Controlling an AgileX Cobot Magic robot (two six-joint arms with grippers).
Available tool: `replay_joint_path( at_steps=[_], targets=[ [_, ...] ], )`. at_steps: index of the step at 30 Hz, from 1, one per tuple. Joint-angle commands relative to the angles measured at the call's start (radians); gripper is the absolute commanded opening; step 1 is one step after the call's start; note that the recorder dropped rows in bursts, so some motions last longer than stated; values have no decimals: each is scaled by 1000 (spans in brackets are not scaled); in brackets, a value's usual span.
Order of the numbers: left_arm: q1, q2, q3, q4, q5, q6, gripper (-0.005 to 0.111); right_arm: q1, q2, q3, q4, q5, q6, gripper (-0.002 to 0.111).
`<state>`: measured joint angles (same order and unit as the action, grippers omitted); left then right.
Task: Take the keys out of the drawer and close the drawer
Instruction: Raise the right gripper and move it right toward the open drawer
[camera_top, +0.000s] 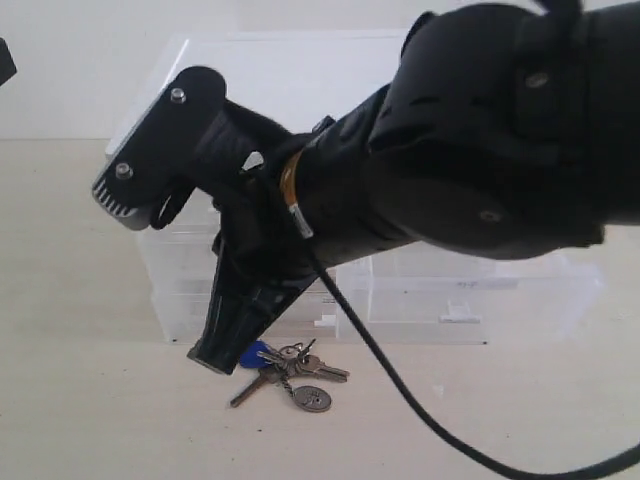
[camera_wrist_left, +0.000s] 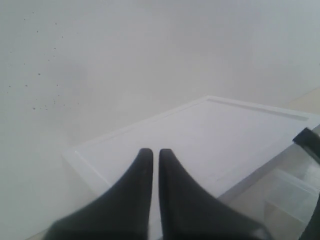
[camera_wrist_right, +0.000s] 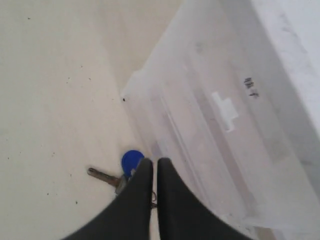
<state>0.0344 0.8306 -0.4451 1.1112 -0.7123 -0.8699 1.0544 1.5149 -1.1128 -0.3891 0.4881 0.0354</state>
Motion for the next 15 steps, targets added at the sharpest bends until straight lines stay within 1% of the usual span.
replay_joint_path(
  at_steps=[1, 5, 7, 9, 11, 15],
  targets=[
    [-4, -8, 13, -18, -14, 1, 5, 2, -142, 4, -33, 17, 30, 0],
    [-4, -8, 15, -23, -27, 6, 5, 2, -273, 4, -39, 31, 55, 0],
    [-4, -8, 15, -23, -27, 6, 5, 2, -323, 4, -51, 92, 63, 0],
    [-4, -8, 15, -23, -27, 6, 5, 2, -346, 19, -71, 182, 97, 0],
    [-4, -8, 15, -23, -27, 6, 5, 2, -359, 44, -78, 226, 99, 0],
    [-4, -8, 15, -23, -27, 6, 5, 2, -387, 127, -109, 246, 168, 0]
  ],
)
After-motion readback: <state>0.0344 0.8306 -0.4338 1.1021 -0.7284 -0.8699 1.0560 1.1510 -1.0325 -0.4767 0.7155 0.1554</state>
